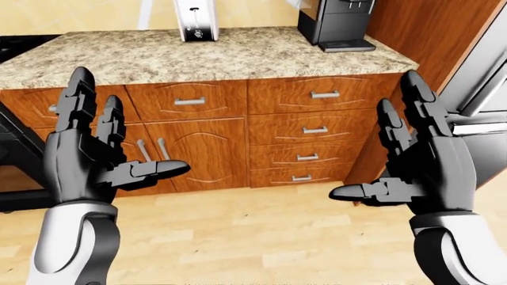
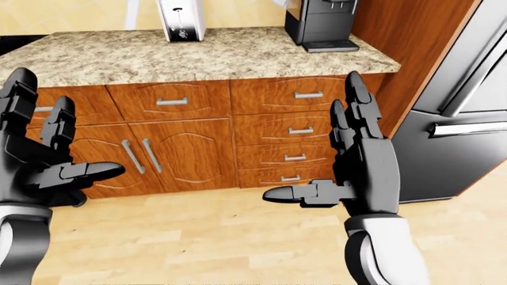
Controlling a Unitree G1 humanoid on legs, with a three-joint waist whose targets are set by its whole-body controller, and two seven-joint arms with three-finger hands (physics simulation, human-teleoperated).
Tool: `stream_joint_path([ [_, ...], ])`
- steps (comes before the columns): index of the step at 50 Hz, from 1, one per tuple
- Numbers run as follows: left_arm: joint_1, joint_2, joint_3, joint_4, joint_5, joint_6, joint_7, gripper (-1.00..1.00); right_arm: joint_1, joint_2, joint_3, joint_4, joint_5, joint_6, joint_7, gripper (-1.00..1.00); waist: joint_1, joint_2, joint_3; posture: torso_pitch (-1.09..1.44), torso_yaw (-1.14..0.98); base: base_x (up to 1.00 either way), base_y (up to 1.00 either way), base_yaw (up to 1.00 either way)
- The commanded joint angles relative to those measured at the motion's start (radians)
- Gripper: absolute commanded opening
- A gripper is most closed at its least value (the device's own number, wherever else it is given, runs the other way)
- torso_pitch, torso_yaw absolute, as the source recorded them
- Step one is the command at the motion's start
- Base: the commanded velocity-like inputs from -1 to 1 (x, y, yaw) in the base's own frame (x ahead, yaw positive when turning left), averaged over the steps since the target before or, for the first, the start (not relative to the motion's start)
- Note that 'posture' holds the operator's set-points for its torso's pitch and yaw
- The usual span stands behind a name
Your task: Navigate to the stove.
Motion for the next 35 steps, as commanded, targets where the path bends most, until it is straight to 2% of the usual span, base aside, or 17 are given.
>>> stream_joint_path([
  [1,-0.014,0.005,-0.003,-0.029,-0.002,-0.024,-0.001,1.0,-0.009,-0.003,-0.015,-0.015,-0.017,-0.023,0.009,1.0,-0.002,-0.009,-0.012,0.0,0.0,0.0,0.36,0.0],
  [2,-0.01,0.003,-0.009,-0.028,0.001,-0.03,-0.006,1.0,-0.006,0.004,-0.017,-0.015,-0.023,-0.024,0.017,1.0,-0.003,-0.038,-0.023,0.0,0.0,0.0,0.37,0.0],
  [3,-0.011,0.002,-0.011,-0.026,0.005,-0.032,-0.007,1.0,-0.005,0.01,-0.019,-0.015,-0.031,-0.023,0.026,1.0,-0.015,0.003,-0.014,0.0,0.0,0.0,0.36,0.0],
  [5,-0.01,0.001,-0.01,-0.024,0.009,-0.034,-0.01,1.0,-0.005,0.018,-0.021,-0.015,-0.043,-0.021,0.037,1.0,-0.006,-0.018,-0.023,0.0,0.0,0.0,0.36,0.0],
  [7,-0.008,-0.001,-0.008,-0.025,0.008,-0.034,-0.011,1.0,-0.007,0.025,-0.017,-0.015,-0.052,-0.018,0.042,1.0,-0.004,-0.01,-0.032,0.0,0.0,0.0,0.36,0.0],
  [9,-0.01,0.0,-0.005,-0.027,0.006,-0.031,-0.01,1.0,-0.003,0.03,-0.017,-0.015,-0.06,-0.019,0.05,1.0,-0.005,0.01,-0.021,0.0,0.0,0.0,0.37,0.0],
  [12,-0.01,0.001,-0.004,-0.028,0.004,-0.028,-0.01,1.0,-0.001,0.049,-0.014,-0.015,-0.088,-0.018,0.071,1.0,-0.01,0.063,-0.011,0.0,0.0,0.0,0.36,0.0],
  [13,-0.009,0.0,-0.003,-0.025,0.004,-0.031,-0.012,1.0,-0.004,0.053,-0.014,-0.015,-0.095,-0.015,0.076,1.0,-0.011,0.096,-0.019,0.0,0.0,0.0,0.37,0.0],
  [14,-0.011,0.001,-0.003,-0.025,0.003,-0.029,-0.01,1.0,-0.006,0.053,-0.017,-0.015,-0.093,-0.014,0.076,1.0,-0.007,0.15,-0.035,0.0,0.0,0.0,0.37,0.0],
  [15,-0.01,0.001,-0.005,-0.023,0.006,-0.031,-0.011,1.0,-0.004,0.057,-0.018,-0.015,-0.097,-0.015,0.08,1.0,0.001,0.117,-0.028,0.0,0.0,0.0,0.37,0.0],
  [24,-0.014,0.001,-0.003,-0.023,0.005,-0.029,-0.008,1.0,-0.004,0.062,-0.022,-0.015,-0.103,-0.011,0.089,1.0,-0.003,0.034,-0.009,0.0,0.0,0.0,0.36,0.0],
  [27,-0.007,0.001,-0.002,-0.024,0.007,-0.033,-0.011,1.0,0.007,0.071,-0.016,-0.015,-0.116,-0.019,0.098,1.0,-0.005,-0.017,-0.015,0.0,0.0,0.0,0.36,0.0],
  [28,-0.008,0.002,0.003,-0.022,0.004,-0.033,-0.012,1.0,0.006,0.072,-0.017,-0.015,-0.118,-0.019,0.099,1.0,-0.004,-0.014,-0.022,0.0,0.0,0.0,0.36,0.0],
  [29,-0.011,0.003,0.005,-0.023,0.0,-0.029,-0.009,1.0,0.006,0.074,-0.017,-0.015,-0.121,-0.02,0.101,1.0,-0.016,0.005,-0.015,0.0,0.0,0.0,0.36,0.0],
  [30,-0.011,0.004,0.007,-0.027,-0.004,-0.025,-0.007,1.0,0.006,0.076,-0.016,-0.015,-0.124,-0.019,0.103,1.0,-0.005,-0.009,-0.016,0.0,0.0,0.0,0.37,0.0],
  [32,-0.01,0.005,0.004,-0.026,-0.003,-0.027,-0.007,1.0,0.004,0.082,-0.016,-0.015,-0.13,-0.017,0.109,1.0,-0.006,-0.007,-0.03,0.0,0.0,0.0,0.36,0.0],
  [35,-0.011,0.005,0.001,-0.023,0.0,-0.029,-0.008,1.0,0.002,0.087,-0.017,-0.015,-0.135,-0.013,0.115,1.0,-0.005,0.021,-0.018,0.0,0.0,0.0,0.36,0.0],
])
